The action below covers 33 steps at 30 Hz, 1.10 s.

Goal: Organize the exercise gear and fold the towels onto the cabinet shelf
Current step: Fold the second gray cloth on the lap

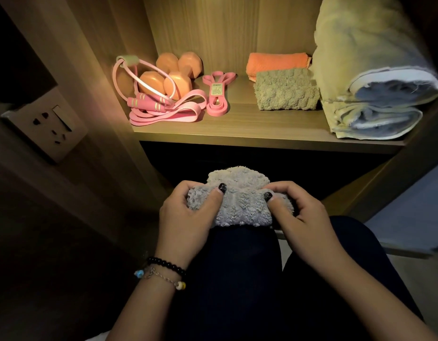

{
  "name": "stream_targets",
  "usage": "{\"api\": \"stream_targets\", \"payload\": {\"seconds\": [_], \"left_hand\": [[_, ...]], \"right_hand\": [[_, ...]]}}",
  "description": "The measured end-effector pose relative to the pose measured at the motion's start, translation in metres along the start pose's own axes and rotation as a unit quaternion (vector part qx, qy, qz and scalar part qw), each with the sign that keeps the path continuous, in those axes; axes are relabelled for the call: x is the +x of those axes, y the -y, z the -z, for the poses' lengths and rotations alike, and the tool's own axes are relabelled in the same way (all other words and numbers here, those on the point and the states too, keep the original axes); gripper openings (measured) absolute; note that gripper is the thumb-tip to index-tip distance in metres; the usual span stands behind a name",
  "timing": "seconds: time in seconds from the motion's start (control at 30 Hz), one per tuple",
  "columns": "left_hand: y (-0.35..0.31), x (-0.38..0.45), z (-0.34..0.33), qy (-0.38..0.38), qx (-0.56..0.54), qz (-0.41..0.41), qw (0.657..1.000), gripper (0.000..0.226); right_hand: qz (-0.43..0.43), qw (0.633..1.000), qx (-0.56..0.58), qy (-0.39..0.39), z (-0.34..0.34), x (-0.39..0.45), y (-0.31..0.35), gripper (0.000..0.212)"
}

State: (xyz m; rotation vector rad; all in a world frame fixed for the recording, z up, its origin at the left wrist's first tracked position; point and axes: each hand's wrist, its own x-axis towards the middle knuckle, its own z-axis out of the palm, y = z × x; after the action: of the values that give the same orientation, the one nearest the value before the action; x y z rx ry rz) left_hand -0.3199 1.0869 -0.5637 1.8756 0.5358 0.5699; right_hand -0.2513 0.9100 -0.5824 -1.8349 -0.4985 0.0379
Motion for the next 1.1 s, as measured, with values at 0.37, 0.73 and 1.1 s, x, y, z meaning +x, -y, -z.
{"api": "stream_targets", "payload": {"seconds": [0.37, 0.73, 1.1], "left_hand": [[-0.004, 0.005, -0.003, -0.058, 0.096, -0.113, 0.987, 0.016], [0.012, 0.006, 0.010, 0.113, 0.066, -0.238, 0.963, 0.035], [-0.007, 0.014, -0.013, 0.040, 0.044, -0.030, 0.998, 0.021]], "right_hand": [[0.290, 0.918, -0.270, -0.003, 0.000, -0.003, 0.004, 0.032], [0.181, 0.960, -0.175, 0.120, 0.019, 0.017, 0.005, 0.038], [-0.007, 0.997, 0.045, 0.060, 0.011, 0.027, 0.003, 0.014]]}}
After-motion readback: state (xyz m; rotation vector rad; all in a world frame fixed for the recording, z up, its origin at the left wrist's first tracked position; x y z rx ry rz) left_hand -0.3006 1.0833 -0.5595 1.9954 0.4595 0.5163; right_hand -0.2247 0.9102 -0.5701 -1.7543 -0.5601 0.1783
